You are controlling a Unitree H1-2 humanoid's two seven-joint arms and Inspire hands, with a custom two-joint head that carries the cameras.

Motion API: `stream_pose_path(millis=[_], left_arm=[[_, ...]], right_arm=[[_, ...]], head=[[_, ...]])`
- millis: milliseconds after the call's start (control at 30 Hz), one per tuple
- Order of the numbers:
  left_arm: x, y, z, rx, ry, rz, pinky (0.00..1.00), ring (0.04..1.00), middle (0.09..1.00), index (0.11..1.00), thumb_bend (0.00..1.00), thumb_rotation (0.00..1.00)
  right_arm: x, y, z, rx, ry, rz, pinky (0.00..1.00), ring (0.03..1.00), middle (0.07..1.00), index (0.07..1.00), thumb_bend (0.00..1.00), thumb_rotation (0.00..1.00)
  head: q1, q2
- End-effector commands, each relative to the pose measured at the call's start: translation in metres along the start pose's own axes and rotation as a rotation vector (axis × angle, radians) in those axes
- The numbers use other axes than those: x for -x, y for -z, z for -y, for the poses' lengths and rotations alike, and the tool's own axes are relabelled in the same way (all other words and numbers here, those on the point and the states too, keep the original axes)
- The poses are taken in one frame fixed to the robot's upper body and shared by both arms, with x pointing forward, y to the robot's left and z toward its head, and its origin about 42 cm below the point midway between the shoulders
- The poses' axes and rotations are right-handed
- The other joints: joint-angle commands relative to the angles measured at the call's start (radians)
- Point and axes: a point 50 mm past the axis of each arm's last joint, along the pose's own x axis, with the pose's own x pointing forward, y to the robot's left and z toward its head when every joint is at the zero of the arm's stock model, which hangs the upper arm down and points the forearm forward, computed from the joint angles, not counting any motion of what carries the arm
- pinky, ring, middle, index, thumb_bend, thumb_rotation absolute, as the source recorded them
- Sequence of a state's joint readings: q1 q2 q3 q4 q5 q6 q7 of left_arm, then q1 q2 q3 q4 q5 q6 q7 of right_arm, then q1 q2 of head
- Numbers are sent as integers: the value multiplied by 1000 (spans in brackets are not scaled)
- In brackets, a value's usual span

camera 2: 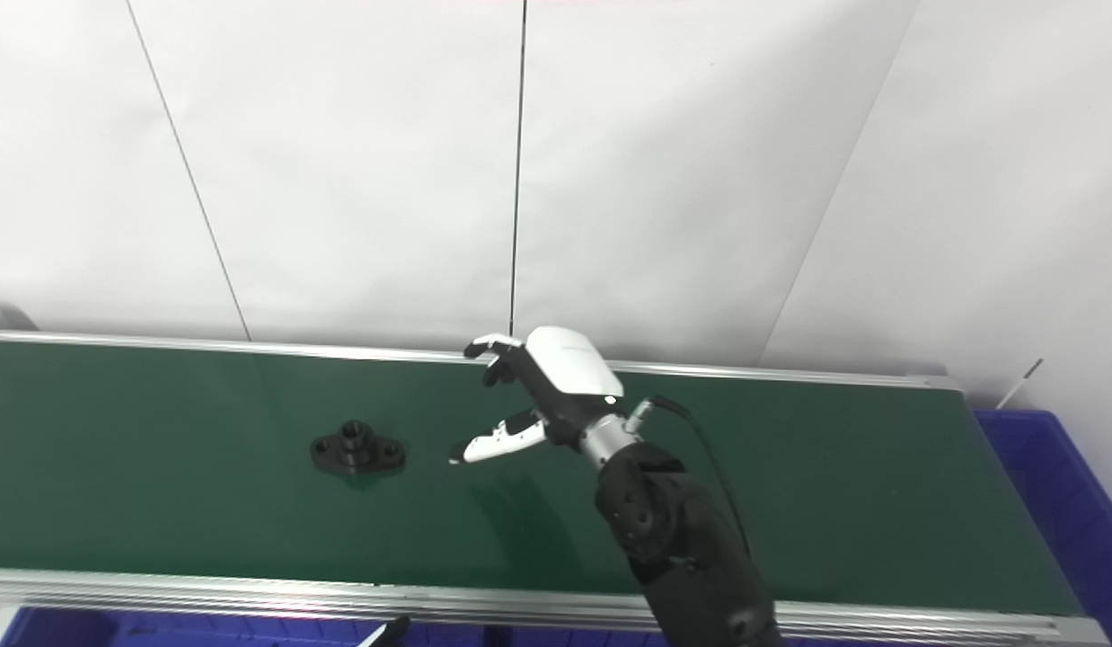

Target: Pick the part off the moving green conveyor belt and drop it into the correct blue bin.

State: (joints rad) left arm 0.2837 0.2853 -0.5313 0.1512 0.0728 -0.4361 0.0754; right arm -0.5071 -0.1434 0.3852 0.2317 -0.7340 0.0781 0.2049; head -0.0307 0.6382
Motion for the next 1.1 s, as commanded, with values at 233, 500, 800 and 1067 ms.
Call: stream_pose_path(millis=[233,500,800,1067], left_arm=[[-6,-10,4,-14,-7,67,872,946,967,934,989,529],[-10,-7,4,3,5,61,869,948,966,928,988,502],[-12,-5,2,6,21,52,854,940,965,928,992,480],[-11,-4,1,1,27,50,851,937,962,920,990,474]], right_arm=[[-33,-20,16,54,17,13,663,705,685,793,886,384],[-52,-22,6,132,-17,39,643,703,714,786,878,416],[-70,-25,-7,207,-57,42,628,700,715,770,885,394],[-67,-18,-21,216,-91,33,642,720,733,802,868,354]], head=[[5,-3],[7,-17],[1,-34],[5,-40]])
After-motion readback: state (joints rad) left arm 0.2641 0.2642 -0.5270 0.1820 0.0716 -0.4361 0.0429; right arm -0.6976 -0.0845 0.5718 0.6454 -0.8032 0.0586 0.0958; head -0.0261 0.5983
